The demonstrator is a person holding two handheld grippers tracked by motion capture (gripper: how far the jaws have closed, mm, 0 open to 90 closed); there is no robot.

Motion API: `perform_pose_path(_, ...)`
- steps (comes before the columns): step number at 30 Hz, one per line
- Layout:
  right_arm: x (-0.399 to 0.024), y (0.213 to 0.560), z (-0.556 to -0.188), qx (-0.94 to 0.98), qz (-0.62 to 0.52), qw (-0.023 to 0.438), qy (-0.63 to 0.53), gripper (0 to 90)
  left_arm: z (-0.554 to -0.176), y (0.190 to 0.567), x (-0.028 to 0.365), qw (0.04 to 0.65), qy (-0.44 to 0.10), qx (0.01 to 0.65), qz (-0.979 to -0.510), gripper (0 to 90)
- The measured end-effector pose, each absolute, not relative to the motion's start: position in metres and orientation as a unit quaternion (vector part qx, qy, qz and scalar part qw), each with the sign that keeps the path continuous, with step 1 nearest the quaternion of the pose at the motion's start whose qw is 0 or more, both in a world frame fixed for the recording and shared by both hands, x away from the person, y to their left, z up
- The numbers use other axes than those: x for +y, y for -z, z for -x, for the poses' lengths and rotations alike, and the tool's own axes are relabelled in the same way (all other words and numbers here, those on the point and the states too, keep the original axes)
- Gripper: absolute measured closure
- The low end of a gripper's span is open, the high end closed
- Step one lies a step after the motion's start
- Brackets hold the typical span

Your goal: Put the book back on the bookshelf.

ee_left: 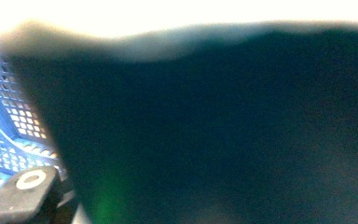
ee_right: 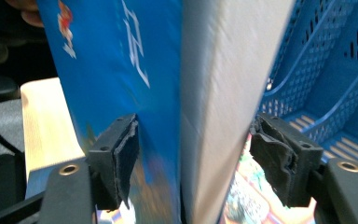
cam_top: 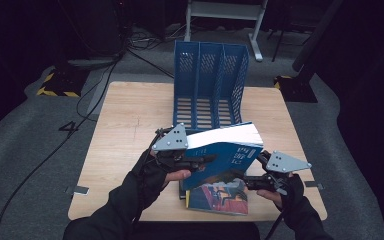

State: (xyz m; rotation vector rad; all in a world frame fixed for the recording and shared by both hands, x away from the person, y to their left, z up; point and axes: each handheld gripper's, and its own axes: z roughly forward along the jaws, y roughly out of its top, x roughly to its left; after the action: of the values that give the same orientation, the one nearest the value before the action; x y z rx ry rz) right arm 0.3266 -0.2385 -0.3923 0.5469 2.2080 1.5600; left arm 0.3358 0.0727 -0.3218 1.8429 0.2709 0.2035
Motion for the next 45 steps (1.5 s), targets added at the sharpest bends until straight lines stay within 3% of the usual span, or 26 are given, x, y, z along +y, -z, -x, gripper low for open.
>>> perform_pose_path(6, -0.264, 0.406, -0.335, 0.818, -0.210, 0.185, -0.503, 27.7, -0.337, 0.322, 0.072, 0.593, -0.089, 0.119, -0.792, 59.6)
perform_pose_path(23, -0.347, 0.478, -0.372, 0.823, -0.364, 0.192, -0.391, 28.4, -0.338, 0.324, 0.072, 0.599, -0.090, 0.123, -0.786, 59.3)
perform_pose_path(32, -0.362, 0.499, -0.381, 0.819, -0.399, 0.195, -0.364, 27.2, -0.338, 0.323, 0.072, 0.596, -0.095, 0.127, -0.787, 59.7)
perform_pose_path(45, -0.365, 0.504, -0.383, 0.811, -0.417, 0.191, -0.363, 26.3, -0.356, 0.314, 0.066, 0.577, -0.084, 0.172, -0.794, 60.5)
